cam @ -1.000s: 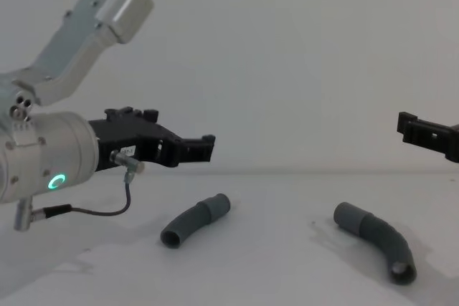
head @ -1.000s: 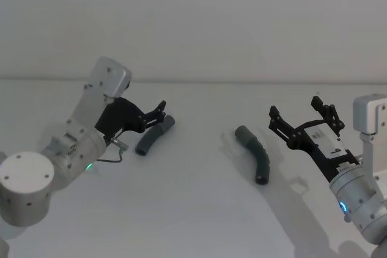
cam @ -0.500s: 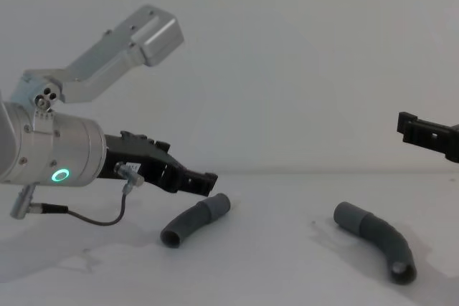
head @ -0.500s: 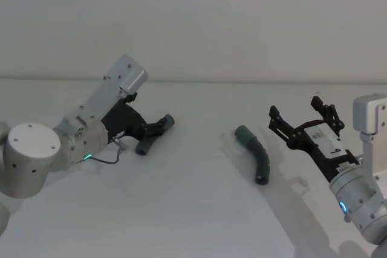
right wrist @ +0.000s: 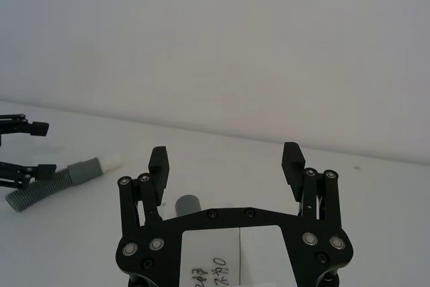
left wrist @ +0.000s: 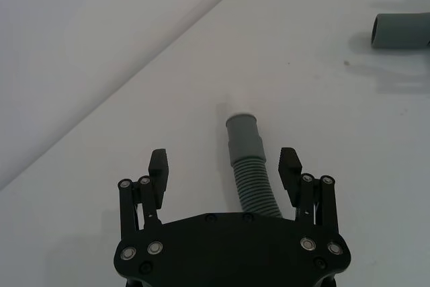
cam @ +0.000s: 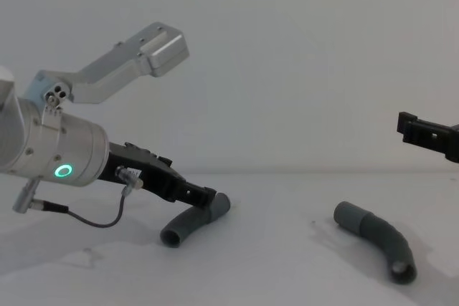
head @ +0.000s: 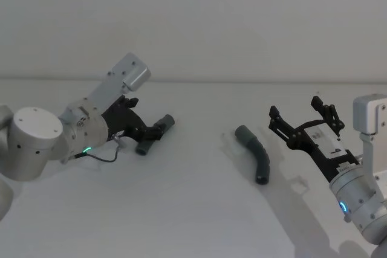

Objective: Use both hands to pick up one end of the pipe from the table, align the ends, and insert them.

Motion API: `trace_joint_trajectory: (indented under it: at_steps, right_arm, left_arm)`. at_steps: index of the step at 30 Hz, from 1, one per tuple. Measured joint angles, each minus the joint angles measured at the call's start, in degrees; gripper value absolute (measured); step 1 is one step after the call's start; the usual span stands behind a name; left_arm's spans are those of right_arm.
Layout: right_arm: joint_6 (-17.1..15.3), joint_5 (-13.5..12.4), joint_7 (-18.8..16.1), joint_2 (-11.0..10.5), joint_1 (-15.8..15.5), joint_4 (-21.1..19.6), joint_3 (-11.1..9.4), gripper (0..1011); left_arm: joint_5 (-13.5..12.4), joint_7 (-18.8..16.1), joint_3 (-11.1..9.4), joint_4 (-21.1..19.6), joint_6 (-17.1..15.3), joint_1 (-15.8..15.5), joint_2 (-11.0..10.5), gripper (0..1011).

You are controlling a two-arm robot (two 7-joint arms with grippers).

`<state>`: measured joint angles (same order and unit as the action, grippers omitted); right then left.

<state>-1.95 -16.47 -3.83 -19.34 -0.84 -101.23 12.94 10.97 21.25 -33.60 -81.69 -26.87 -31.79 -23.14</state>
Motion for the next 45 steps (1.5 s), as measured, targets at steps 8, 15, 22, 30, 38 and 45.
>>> trace_joint_trajectory:
  at_steps: [8,15,22,30,38,45]
  right_arm:
    - [0.0,0.0,0.0,0.0,0.0,0.0,0.0,1001]
    - [0.0,0.0,0.0,0.0,0.0,0.0,0.0,1001]
    - [0.0,0.0,0.0,0.0,0.0,0.0,0.0,1001]
    - [0.0,0.0,0.0,0.0,0.0,0.0,0.0,1001]
    - [0.0,0.0,0.0,0.0,0.0,0.0,0.0,1001]
    - [0.0,0.0,0.0,0.0,0.0,0.0,0.0,1001]
  left_arm:
    - [0.2,1.0,0.0,1.4,-1.2,-1.0,1.1,1001]
    - [0.8,1.2,0.7,1.9,-3.4,-1.0,1.8,1001]
    - [1.4,1.2,1.5,1.9,-5.6,-0.6,2.4,1001]
    - [1.7,1.1,2.1,2.2,-7.4,-0.5,3.2,1001]
    - [1.6,1.1,2.2,2.9,-8.5,-0.6,3.9,1001]
    - [1.5,1.1,2.4,3.5,-9.3,-0.8,4.5,1001]
